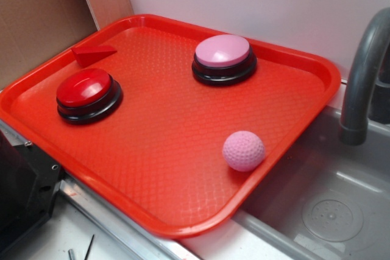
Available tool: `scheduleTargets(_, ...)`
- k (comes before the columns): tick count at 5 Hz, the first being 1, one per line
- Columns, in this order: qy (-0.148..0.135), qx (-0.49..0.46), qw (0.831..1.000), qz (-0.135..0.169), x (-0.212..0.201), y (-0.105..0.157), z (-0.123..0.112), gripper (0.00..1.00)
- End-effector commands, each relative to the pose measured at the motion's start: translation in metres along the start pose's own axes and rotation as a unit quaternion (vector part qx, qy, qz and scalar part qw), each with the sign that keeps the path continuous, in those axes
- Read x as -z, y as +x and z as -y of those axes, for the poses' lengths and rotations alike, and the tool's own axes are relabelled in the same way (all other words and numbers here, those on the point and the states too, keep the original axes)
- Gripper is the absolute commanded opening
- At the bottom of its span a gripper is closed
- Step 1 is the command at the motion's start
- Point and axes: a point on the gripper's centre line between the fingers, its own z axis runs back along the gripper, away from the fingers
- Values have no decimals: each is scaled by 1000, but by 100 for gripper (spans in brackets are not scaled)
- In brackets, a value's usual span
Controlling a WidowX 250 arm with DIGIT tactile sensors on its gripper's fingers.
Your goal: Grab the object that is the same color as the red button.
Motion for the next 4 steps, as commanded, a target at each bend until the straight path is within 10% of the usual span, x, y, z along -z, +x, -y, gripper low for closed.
scheduleTargets(1, 0, 0, 1000, 0, 0, 0, 0, 100)
scheduleTargets(2, 0, -55, 997, -58, 45, 9, -52, 100)
scheduleTargets(4, 28, -15, 999, -21, 90, 19, -133, 100)
